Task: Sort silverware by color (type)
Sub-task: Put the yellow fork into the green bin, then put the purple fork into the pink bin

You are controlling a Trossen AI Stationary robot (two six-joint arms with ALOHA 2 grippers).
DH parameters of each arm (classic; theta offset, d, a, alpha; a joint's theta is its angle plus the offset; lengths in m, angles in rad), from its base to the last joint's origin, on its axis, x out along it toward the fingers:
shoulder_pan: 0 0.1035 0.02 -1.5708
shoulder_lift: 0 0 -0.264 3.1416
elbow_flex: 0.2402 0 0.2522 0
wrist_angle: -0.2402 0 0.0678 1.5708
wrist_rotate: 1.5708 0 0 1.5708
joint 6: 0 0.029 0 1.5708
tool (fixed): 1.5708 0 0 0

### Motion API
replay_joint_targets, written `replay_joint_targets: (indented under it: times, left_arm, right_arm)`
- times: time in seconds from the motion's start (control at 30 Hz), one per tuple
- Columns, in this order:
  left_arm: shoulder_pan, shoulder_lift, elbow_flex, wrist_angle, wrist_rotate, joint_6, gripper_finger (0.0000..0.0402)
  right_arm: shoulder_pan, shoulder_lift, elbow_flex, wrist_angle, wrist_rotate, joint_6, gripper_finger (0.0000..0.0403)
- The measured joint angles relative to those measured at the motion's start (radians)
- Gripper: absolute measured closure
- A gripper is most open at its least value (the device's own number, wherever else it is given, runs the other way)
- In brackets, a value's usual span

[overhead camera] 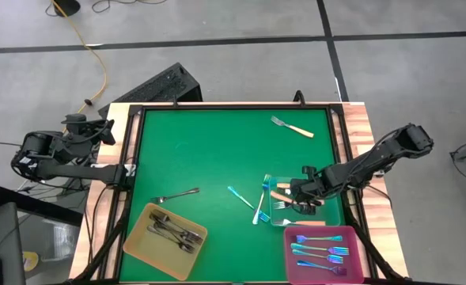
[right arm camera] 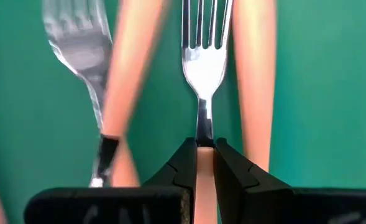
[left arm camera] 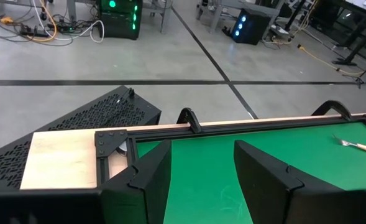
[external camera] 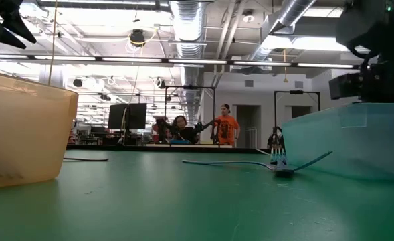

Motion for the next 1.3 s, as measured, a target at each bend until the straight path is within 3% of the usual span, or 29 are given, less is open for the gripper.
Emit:
replay_joint_targets:
  times: [0.47,1.3]
  left_arm:
    - [0.000,0.000,0.000,0.000,-0.007,0.000,0.0243]
    - [0.000,0.000,0.000,0.000,-0.020,-0.003,0.0243]
  right_arm:
    - [0.002,0.001,-0.004,0.013,-0.020,-0.011,0.0344]
    - [-0.001,0.001,-0.004,0.015,-0.019,-0.009,0.0277]
